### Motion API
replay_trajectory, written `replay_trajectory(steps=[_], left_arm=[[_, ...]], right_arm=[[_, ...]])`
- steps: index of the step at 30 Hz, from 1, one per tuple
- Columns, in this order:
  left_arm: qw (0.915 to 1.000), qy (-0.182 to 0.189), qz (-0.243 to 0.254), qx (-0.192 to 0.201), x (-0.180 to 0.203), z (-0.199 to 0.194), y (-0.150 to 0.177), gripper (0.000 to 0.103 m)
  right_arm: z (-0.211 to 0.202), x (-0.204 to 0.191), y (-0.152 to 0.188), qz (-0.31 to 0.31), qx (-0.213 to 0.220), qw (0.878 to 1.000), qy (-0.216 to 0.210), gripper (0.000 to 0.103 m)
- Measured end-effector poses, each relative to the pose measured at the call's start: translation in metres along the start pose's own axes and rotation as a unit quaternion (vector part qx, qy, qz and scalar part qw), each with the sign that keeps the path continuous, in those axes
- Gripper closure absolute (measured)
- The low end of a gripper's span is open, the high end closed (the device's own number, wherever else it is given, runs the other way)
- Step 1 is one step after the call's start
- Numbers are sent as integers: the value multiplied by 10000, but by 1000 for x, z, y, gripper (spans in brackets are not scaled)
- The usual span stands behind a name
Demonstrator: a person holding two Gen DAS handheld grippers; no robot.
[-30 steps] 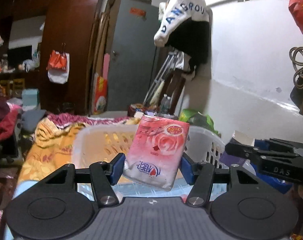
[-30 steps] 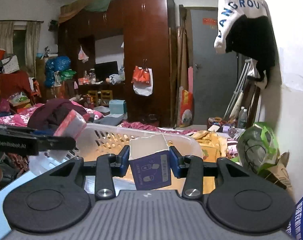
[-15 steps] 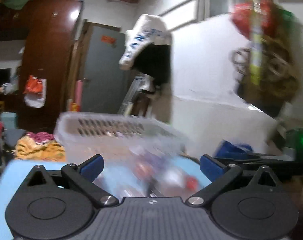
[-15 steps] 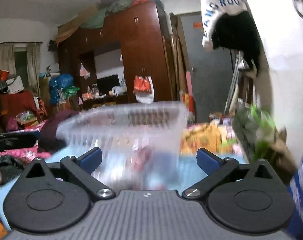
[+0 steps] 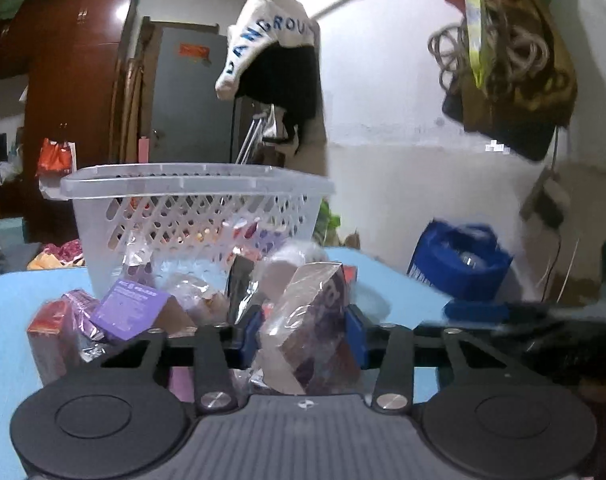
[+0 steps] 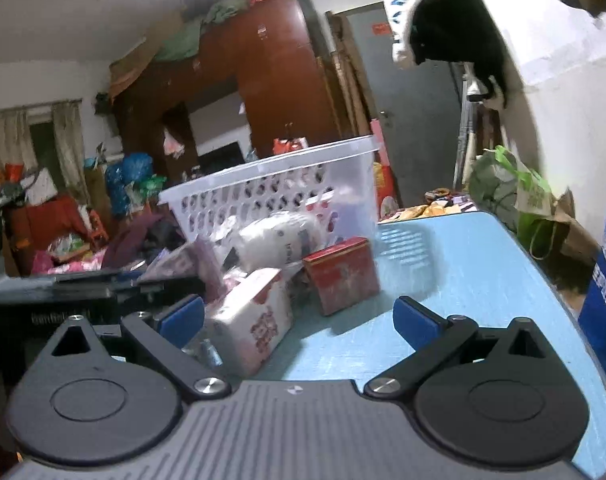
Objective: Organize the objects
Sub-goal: 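Grasp the silver foil pack with the left tool while the right grasps the white red-print box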
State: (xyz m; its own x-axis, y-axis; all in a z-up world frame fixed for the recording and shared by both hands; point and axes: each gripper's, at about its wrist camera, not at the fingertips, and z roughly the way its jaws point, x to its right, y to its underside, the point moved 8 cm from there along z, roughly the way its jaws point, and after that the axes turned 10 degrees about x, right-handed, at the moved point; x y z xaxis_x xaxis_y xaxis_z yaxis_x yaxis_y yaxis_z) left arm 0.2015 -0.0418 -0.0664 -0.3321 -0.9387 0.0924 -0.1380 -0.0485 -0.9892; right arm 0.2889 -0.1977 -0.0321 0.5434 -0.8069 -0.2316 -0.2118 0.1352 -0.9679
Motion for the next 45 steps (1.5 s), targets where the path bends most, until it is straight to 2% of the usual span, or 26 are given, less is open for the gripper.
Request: replay_trajectory(steps=[2, 5, 6, 12, 16, 18, 20, 27, 31, 33, 42, 44, 45], left_arm=[[9998, -56, -10, 201, -2, -7, -6, 59], [9990, -97, -102, 430, -9, -19, -15, 60], [9986, -129, -138, 492, -13, -23, -16, 60], [9971, -288, -357, 608, -29, -32, -14, 60], [9967, -288, -453, 607, -33, -34, -11, 60], [9968, -289, -443, 605, -34, -35, -10, 60], [9967, -278, -462, 607, -34, -35, -9, 60], [9968, -221, -526, 562, -34, -35, -5, 60], [9969, -183, -556, 532, -33, -34, -2, 60], [9967, -189, -566, 546, -33, -35, -2, 60], [9964, -191, -602, 562, -34, -36, -1, 61], [9975, -160, -538, 422, -33, -32, 3, 68], [9979, -154, -499, 392, -32, -31, 5, 68]], right_arm=[[9, -6, 4, -90, -107, 9998, -111, 4], [22, -16, 12, -174, -248, 9993, -215, 20], [20, -20, 16, -156, -264, 9992, -237, 22], [32, -32, 21, -230, -412, 9983, -343, 37], [32, -33, 24, -347, -524, 9975, -316, 33], [32, -29, 23, -420, -519, 9976, -172, 20], [33, -25, 23, -448, -528, 9976, -74, 13], [49, -22, 25, -198, -1042, 9938, -324, 0], [57, -19, 27, -8, -1257, 9906, -545, 1], [53, -16, 27, 95, -1176, 9912, -603, 16], [24, -5, 21, 256, -673, 9958, -559, 17], [19, -3, 20, 232, -627, 9965, -508, 17], [17, -2, 20, 239, -609, 9967, -485, 17]])
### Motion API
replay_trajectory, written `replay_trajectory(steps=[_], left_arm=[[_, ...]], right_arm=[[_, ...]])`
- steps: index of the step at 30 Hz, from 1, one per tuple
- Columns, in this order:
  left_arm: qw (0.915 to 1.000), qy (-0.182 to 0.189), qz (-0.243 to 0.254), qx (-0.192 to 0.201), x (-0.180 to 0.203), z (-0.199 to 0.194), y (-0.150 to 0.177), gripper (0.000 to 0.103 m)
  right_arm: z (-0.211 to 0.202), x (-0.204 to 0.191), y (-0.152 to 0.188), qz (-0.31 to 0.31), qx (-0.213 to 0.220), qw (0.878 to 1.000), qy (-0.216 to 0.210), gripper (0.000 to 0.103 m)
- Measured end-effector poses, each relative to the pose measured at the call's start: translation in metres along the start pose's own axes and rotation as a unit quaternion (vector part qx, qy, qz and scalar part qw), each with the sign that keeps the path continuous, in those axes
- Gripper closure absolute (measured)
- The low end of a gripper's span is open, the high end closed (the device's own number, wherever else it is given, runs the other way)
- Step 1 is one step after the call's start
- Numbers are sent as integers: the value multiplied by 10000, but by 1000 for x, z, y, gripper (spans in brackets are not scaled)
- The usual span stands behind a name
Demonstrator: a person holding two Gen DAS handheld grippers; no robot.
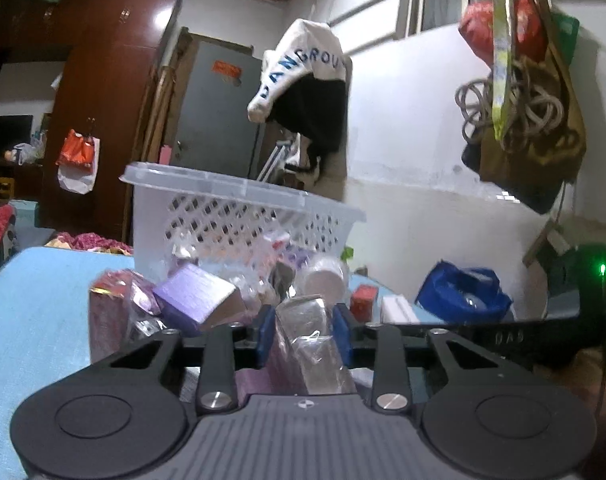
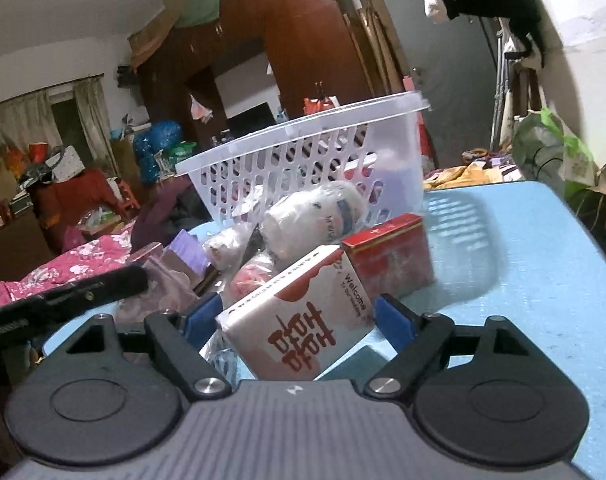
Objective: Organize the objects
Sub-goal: 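Grasp the silver foil pack with the left tool while the right grasps the white red-print box, then carry both items into the white basket and open both tools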
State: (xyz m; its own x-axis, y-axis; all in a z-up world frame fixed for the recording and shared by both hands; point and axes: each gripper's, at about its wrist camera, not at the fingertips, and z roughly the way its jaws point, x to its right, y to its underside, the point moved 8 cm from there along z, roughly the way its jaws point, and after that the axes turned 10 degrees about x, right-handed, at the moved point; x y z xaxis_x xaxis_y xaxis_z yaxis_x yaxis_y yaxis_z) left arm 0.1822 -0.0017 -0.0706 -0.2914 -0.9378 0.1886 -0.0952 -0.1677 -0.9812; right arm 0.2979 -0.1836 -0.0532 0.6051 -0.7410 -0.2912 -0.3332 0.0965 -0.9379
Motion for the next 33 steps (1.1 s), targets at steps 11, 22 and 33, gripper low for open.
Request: replay_trajectory(steps=[11, 22, 33], left_arm=[[9967, 56, 642, -504, 26, 2, 30, 65], [9994, 20, 319, 113, 19, -14, 9, 67], [9981, -391, 60, 481, -44, 92, -162, 67]], right_arm=[[2, 8, 0, 169, 40, 9998, 5, 17], [-16, 2, -17, 26, 410, 9992, 6, 17], [66, -43, -171, -1766, 1105, 9780, 145, 17]])
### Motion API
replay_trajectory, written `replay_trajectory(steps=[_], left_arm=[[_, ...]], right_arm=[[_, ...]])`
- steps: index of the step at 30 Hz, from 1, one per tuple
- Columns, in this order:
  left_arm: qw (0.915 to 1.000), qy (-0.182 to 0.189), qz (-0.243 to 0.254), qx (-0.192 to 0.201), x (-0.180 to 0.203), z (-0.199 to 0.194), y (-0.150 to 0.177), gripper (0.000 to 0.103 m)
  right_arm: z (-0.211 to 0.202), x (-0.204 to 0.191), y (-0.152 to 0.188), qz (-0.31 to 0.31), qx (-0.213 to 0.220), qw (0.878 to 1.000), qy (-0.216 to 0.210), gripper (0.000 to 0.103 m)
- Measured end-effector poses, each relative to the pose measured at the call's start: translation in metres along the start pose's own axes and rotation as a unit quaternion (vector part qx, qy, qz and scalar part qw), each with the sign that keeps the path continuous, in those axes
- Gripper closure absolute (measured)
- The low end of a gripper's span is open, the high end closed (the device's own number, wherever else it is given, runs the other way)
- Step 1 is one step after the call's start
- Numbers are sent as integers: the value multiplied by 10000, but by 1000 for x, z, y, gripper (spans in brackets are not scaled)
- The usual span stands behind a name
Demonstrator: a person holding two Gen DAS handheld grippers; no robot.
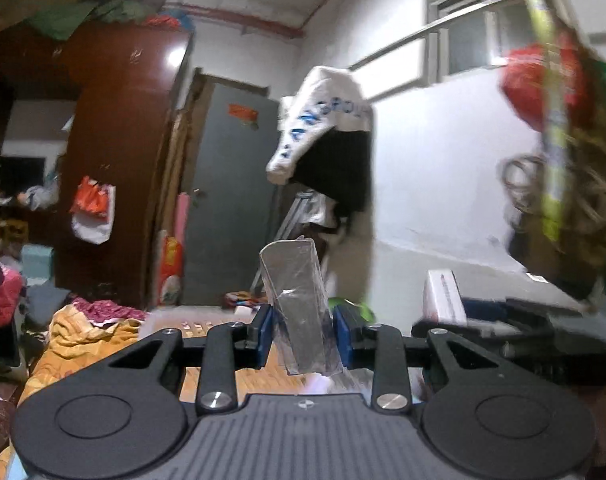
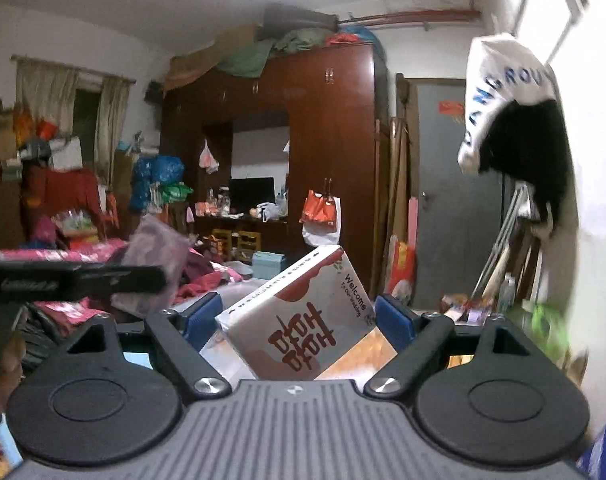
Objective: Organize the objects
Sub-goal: 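Carry both items into the white basket and open both tools, then grasp the clear-wrapped block with the right tool while the left grasps the purple box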
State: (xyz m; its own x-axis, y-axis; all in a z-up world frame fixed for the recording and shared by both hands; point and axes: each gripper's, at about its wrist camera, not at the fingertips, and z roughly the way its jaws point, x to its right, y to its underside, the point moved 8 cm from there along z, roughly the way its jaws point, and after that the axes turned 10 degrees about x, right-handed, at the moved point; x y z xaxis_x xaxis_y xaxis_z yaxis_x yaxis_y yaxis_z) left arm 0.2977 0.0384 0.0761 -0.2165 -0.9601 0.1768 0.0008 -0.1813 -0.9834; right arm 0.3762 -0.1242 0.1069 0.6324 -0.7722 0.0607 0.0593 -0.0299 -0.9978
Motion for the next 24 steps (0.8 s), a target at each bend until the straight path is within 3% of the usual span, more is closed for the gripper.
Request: replay_trajectory(steps=[3, 4, 5, 7, 11, 14, 20, 24], left_arm=[[9995, -209, -110, -195, -14, 31, 2, 65], [9993, -235, -88, -292, -17, 38, 7, 56], [9989, -243, -76, -387, -20, 43, 13, 35], [9984, -318, -36, -459, -25, 43, 23, 14], [9991, -429, -24, -38, -32, -3, 22, 14], [9988, -418, 82, 223, -26, -54, 35, 14], [9991, -367, -187, -83, -7, -119, 112, 14], [9991, -292, 214, -242, 17, -131, 138, 16]], right_arm=[[41, 3, 1, -135, -218, 9997, -8, 17], [51, 2, 6, -203, -315, 9993, 1, 16], [61, 0, 13, -247, -474, 9986, -45, 12], [67, -4, 22, -356, -620, 9974, 55, 3], [38, -14, 27, -441, -450, 9979, 142, 0], [-9, -17, 48, -5, -405, 9992, 55, 0], [-88, -41, 128, 699, -619, 9955, -156, 0], [-99, -59, 148, 886, -674, 9925, -509, 0]])
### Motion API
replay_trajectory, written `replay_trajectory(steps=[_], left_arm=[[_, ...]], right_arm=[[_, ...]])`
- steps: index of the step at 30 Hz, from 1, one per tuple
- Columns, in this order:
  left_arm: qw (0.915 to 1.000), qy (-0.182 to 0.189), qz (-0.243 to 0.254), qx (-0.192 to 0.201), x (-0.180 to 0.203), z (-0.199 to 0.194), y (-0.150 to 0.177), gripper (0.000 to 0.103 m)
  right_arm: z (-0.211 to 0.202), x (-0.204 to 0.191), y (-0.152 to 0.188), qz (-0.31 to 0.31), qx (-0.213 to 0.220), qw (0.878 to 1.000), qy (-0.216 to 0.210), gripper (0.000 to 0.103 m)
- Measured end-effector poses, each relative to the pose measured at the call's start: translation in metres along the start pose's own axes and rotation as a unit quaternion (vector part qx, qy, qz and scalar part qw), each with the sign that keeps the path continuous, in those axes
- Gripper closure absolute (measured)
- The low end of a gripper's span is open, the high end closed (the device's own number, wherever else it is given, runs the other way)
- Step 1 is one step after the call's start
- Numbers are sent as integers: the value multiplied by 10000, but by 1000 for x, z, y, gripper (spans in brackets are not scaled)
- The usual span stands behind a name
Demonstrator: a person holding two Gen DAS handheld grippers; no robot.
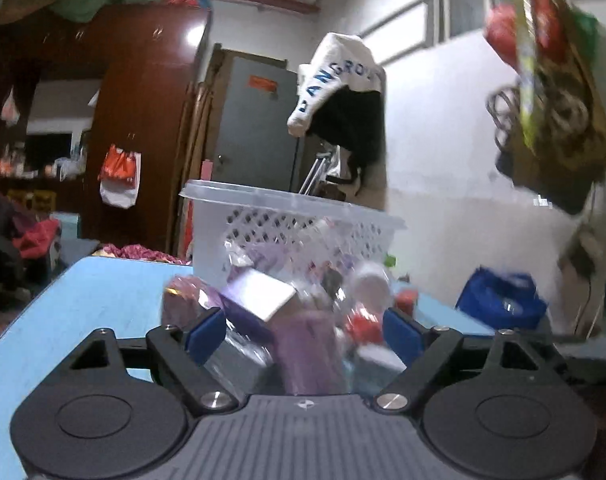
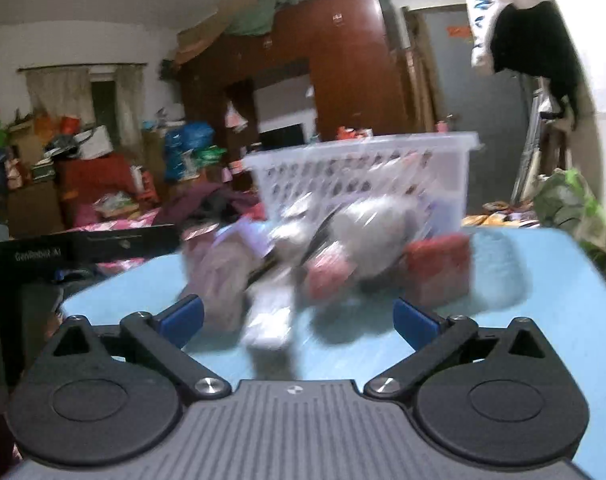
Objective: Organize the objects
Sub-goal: 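Grasp the clear-wrapped block with the right tool while the left grasps the purple box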
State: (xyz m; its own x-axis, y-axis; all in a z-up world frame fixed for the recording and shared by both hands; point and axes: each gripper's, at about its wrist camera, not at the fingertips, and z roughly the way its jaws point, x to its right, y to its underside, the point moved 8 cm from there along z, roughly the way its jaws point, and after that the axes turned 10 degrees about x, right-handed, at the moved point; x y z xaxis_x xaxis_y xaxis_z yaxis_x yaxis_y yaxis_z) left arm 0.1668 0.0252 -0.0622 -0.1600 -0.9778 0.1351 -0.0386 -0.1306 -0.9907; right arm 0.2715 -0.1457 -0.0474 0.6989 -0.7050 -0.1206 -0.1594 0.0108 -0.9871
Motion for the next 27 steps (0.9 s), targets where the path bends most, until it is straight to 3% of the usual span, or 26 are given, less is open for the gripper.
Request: replay_trajectory(steps=[1, 3, 4, 5, 6, 8, 15, 21, 22, 24, 27], left_arm=[[10000, -61, 57, 44, 2, -1, 1, 18], [9999, -106, 74, 79, 1, 0, 2, 25], [9999, -101, 62, 13, 1, 3, 5, 34], [9999, -79, 37, -59, 0, 4, 9, 40], [9999, -54, 10, -125, -1, 5, 12, 42], [9997, -75, 20, -217, 2, 6, 21, 42], [9978, -234, 486, -395, 17, 15, 36, 37], [9933, -479, 757, -726, 24, 25, 52, 34], [9931, -485, 746, -758, 24, 25, 54, 36], [9934, -491, 693, -767, 23, 23, 56, 52], [9953, -506, 567, -606, 21, 16, 53, 52]], right_arm=[[3, -1, 1, -86, -3, 9999, 85, 1], [8, -5, 3, -228, -39, 9996, 169, 13], [12, -5, 2, -203, -80, 9997, 119, 17], [16, -7, 4, -145, -157, 9998, 6, 30], [17, -8, 8, -110, -227, 9997, -70, 46], [19, -6, 13, -105, -357, 9993, -70, 69], [-23, 17, 15, 275, -59, 9995, 120, 69], [-31, 35, 13, 532, 89, 9982, 268, 68], [-32, 36, 13, 544, 101, 9981, 258, 68], [-31, 38, 15, 577, 96, 9980, 257, 68], [-32, 39, 19, 604, 86, 9978, 270, 68]])
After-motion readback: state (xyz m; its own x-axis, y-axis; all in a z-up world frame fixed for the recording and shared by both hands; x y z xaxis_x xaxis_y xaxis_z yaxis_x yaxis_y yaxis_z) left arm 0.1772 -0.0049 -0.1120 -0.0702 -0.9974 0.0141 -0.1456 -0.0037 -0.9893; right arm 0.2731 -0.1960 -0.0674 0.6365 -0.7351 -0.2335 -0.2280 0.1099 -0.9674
